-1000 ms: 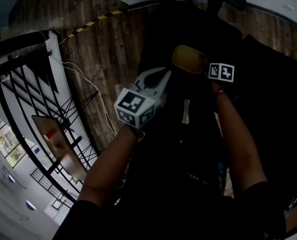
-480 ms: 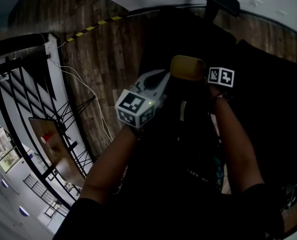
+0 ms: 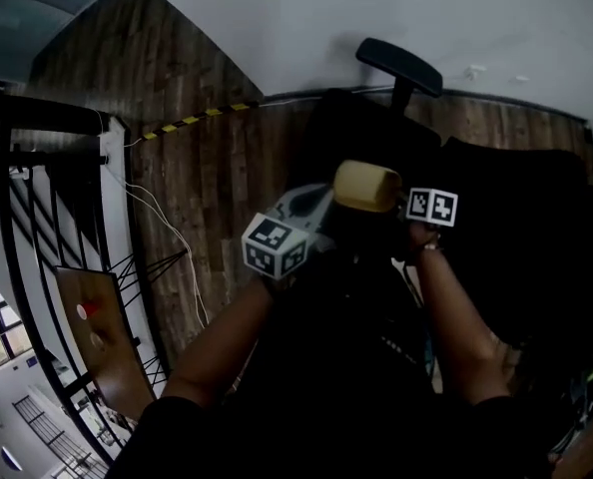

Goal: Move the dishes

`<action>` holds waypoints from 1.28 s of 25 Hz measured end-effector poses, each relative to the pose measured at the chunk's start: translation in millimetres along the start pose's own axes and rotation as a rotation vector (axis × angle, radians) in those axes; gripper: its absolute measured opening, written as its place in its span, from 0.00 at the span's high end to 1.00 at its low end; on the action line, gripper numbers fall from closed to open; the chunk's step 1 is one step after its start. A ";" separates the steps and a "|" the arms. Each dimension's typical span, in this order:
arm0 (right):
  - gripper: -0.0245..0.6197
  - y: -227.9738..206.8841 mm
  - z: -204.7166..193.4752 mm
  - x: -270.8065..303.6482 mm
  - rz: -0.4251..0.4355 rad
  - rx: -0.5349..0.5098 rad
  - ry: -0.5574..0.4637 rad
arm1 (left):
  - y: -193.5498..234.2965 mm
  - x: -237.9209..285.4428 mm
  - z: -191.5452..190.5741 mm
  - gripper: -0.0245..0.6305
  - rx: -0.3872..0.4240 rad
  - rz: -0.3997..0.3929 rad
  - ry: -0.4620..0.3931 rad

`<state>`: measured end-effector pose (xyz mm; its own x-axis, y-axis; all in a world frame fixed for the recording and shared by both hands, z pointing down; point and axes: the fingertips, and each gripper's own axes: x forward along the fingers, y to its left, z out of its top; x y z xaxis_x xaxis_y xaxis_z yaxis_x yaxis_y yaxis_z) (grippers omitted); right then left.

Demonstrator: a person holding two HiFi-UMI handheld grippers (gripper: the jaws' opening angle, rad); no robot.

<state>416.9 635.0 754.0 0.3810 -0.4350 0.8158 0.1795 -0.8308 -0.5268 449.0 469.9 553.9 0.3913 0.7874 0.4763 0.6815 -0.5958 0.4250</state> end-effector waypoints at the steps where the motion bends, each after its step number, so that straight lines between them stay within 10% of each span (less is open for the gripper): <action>1: 0.92 6.8 -1.7 -8.2 0.001 -0.003 -0.014 | -1.7 -8.4 2.2 0.97 0.009 -0.003 -0.010; 16: 0.92 58.8 -9.3 -56.1 0.026 -0.164 -0.086 | -37.7 -67.9 -4.9 0.97 0.053 0.049 -0.143; 32: 0.92 193.5 -49.6 -36.8 0.260 -0.651 0.108 | -66.4 -208.9 -91.4 0.97 -0.164 0.538 -0.366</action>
<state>392.6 473.0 633.9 0.2400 -0.6515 0.7197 -0.4966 -0.7194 -0.4856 265.6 330.5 496.5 0.8545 0.3593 0.3752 0.2408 -0.9139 0.3268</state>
